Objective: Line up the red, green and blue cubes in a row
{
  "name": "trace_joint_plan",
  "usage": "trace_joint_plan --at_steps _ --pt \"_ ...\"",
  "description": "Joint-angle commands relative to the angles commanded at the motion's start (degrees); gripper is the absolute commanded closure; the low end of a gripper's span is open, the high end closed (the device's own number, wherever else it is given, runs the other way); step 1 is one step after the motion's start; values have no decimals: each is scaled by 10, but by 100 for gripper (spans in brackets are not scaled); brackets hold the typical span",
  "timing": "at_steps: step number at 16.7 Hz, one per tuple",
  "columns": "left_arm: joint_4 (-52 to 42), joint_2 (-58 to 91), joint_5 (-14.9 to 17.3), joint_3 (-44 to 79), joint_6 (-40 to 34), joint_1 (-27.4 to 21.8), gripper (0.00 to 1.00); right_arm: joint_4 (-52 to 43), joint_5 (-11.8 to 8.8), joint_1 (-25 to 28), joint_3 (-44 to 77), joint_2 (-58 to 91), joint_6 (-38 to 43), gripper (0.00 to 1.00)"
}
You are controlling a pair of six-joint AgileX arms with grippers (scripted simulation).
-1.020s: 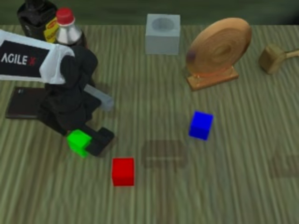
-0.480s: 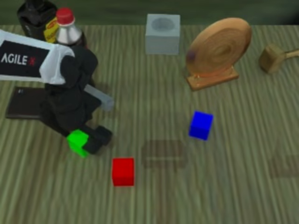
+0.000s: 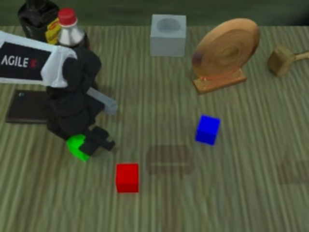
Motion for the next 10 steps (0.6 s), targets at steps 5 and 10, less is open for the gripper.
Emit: trace_joint_plan --at_steps 5,10 --pt "0 0 0 0 0 0 100 0 0 0 0 0 0 0" --pt "-13 -12 2 8 -1 1 100 0 0 0 0 0 0 0"
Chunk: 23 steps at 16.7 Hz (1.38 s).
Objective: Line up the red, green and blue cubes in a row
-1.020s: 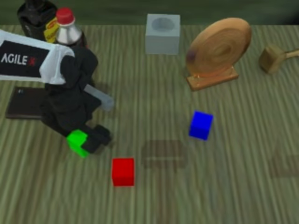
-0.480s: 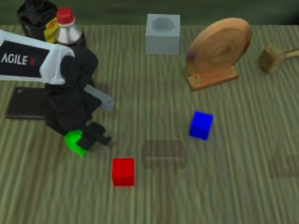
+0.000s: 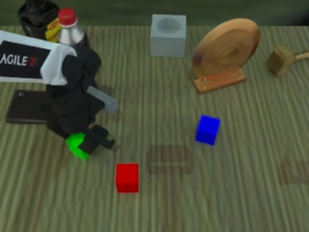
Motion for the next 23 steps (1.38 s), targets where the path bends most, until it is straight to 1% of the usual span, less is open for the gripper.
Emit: trace_joint_plan --at_steps 6,12,14,16,18,23 --pt "-119 -56 -1 58 -1 9 100 0 0 0 0 0 0 0" --pt "-129 -62 -1 64 -1 6 100 0 0 0 0 0 0 0" --pt "-132 -59 -1 71 -20 -5 100 0 0 0 0 0 0 0" --pt "-139 -50 -1 86 -64 -27 100 0 0 0 0 0 0 0" --pt "-151 -39 -2 105 -131 -58 100 0 0 0 0 0 0 0" --pt "-184 -9 -2 157 -364 -156 100 0 0 0 0 0 0 0"
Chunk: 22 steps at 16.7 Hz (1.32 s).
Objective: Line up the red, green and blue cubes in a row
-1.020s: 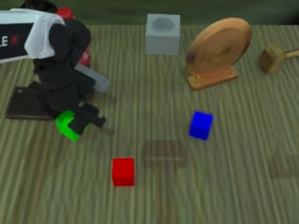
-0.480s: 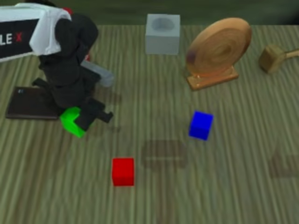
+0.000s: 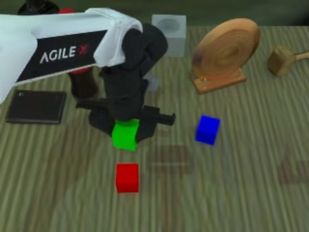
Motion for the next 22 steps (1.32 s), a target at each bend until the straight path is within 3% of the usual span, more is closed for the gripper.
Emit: trace_joint_plan --at_steps 4,8,15,22 --pt "-20 13 -1 35 -175 -77 100 0 0 0 0 0 0 0" --pt "-29 15 -2 57 -270 -126 100 0 0 0 0 0 0 0" --pt "-19 17 -2 52 -278 -129 100 0 0 0 0 0 0 0" --pt "99 62 -2 -21 -278 -130 100 0 0 0 0 0 0 0"
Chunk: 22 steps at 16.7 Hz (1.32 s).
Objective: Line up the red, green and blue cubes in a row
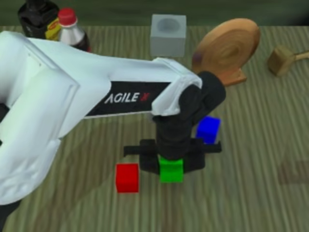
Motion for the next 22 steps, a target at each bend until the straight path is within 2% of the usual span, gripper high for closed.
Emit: trace_joint_plan --at_steps 5,18,22 --pt "7 3 0 -5 0 0 100 0 0 0 0 0 0 0" --pt "7 3 0 -5 0 0 2 0 0 0 0 0 0 0" --pt "7 3 0 -5 0 0 0 0 0 0 0 0 0 0"
